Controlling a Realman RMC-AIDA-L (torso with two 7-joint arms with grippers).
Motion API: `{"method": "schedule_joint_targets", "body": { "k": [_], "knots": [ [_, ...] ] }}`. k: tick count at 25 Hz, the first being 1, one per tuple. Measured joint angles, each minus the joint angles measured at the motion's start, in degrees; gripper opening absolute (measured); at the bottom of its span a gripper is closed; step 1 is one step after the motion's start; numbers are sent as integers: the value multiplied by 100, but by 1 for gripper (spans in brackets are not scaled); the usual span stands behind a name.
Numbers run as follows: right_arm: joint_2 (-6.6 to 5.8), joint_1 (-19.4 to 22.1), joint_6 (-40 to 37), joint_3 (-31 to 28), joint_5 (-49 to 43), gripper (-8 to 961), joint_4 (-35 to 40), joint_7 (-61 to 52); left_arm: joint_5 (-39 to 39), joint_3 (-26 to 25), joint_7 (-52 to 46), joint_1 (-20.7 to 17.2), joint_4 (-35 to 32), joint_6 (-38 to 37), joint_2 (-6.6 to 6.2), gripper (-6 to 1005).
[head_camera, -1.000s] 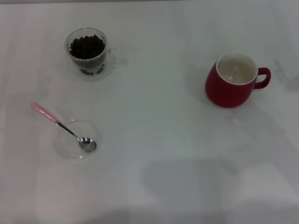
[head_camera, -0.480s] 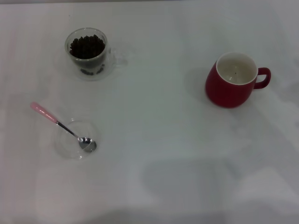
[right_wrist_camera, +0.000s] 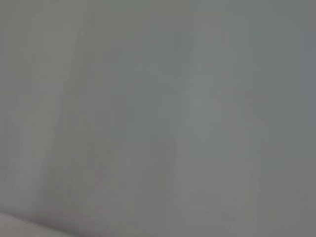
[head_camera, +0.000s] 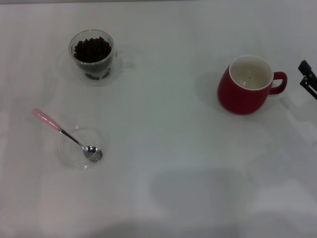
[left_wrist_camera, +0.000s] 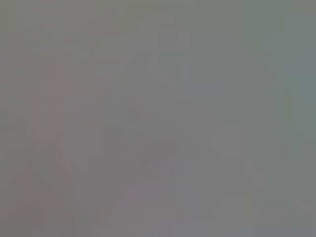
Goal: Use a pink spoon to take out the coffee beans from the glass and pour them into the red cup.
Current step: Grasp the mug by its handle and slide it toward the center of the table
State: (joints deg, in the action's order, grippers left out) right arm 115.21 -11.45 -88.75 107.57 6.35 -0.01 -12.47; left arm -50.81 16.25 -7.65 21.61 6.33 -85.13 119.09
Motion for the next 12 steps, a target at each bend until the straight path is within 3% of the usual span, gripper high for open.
{"method": "schedule_joint_targets", "body": {
  "k": [12],
  "knots": [
    [7,-36,1017,33,-411,869,79,13,-8,0,10,13,-9,6,0,885]
  ]
}}
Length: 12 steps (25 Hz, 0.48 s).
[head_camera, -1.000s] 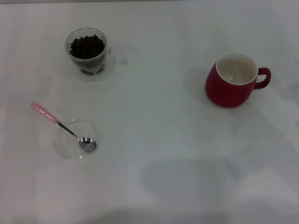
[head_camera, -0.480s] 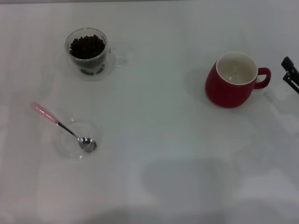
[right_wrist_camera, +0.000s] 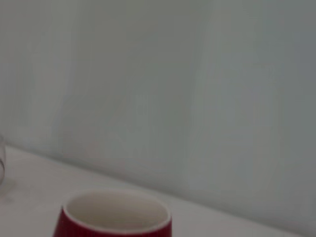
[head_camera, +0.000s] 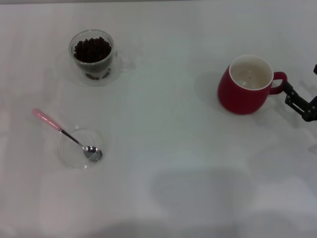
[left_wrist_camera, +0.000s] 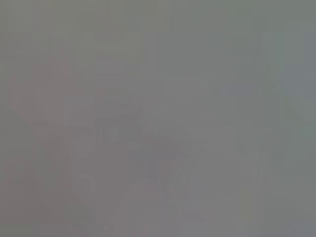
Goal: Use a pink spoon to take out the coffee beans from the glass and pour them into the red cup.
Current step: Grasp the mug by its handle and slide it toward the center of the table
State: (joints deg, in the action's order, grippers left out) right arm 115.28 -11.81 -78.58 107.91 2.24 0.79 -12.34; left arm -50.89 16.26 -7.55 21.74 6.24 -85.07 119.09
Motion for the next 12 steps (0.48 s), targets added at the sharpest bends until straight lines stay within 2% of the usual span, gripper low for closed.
{"method": "schedule_joint_targets", "body": {
  "k": [7,12],
  "knots": [
    [9,-75,878,6,-5,868,249,46,0,0,0,54,0,-1,6,884],
    [11,-86,1208,3,-5,868,458,155,-3,0,0,68,1,-1,8,884]
  ]
}}
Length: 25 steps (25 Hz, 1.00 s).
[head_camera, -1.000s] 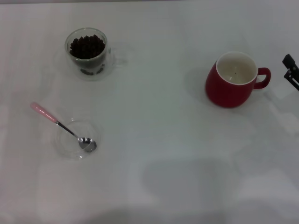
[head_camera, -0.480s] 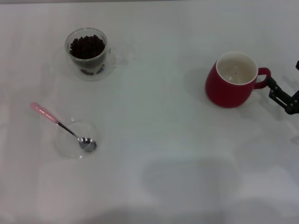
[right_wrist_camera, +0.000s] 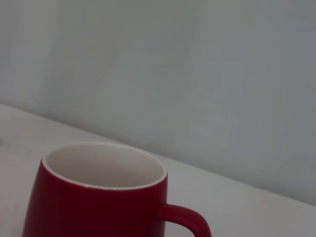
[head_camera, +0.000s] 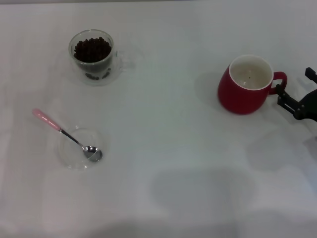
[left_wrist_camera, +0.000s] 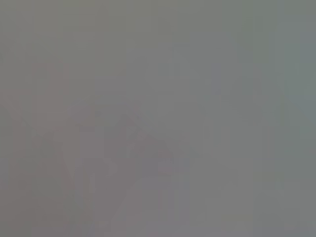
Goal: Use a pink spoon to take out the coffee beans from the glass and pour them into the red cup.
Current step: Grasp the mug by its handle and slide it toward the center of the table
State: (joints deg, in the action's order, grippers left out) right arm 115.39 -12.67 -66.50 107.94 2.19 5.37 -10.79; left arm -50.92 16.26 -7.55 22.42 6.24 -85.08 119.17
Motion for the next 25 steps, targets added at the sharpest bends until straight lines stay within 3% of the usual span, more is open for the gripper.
{"method": "schedule_joint_targets", "body": {
  "k": [9,17,22,25],
  "knots": [
    [0,-18,140,6,1,867,136,121,-11,0,0,-5,0,0,1,884],
    [0,-30,146,58,-15,746,145,138,-19,0,0,-27,0,0,1,883],
    [0,-40,161,172,-25,515,198,139,-35,0,0,-11,0,0,1,883],
    [0,-44,213,218,-26,434,228,139,-40,0,0,-6,0,0,1,883]
  ]
}}
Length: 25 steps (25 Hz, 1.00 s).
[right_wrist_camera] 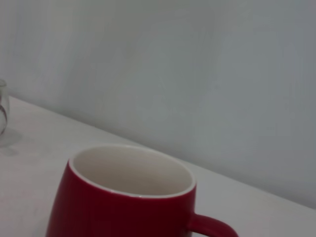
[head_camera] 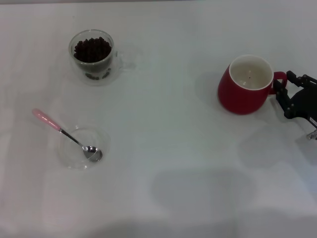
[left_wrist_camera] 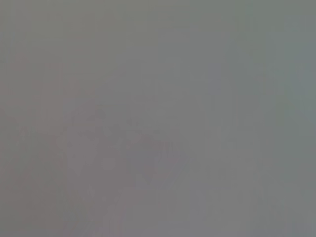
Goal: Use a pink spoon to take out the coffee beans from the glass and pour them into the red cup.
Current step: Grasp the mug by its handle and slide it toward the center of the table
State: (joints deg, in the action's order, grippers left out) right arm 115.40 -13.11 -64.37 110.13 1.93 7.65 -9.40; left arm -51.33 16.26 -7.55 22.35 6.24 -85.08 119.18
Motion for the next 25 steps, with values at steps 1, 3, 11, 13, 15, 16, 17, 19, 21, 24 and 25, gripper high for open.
{"method": "schedule_joint_targets", "body": {
  "k": [1,3,11,13,15,16,17,19,21,24,25],
  "knots": [
    [0,-3,13,16,0,406,5,0,-6,0,0,1,0,0,0,883],
    [0,-6,26,45,0,352,25,3,-15,0,0,2,0,0,0,883],
    [8,-17,34,191,1,202,117,108,-18,0,0,-2,0,0,0,884],
    [8,-17,20,255,1,193,128,123,-18,0,0,-10,0,0,0,884],
    [8,-17,1,320,1,184,141,131,-18,0,0,-14,0,0,0,884],
    [9,-16,-1,357,1,180,160,132,-18,0,0,-16,0,0,0,884],
    [8,-16,-1,419,2,180,184,132,-18,0,0,-19,0,0,0,884],
    [9,-16,-3,532,0,180,234,132,-18,0,0,-21,0,0,0,884],
    [9,-16,-6,663,0,180,298,131,-18,0,0,-21,0,0,2,884],
    [8,-16,-19,845,0,181,365,111,-18,0,0,-24,0,0,7,884],
    [8,-16,-25,929,1,181,398,105,-18,0,0,-26,0,0,7,884]
  ]
}}
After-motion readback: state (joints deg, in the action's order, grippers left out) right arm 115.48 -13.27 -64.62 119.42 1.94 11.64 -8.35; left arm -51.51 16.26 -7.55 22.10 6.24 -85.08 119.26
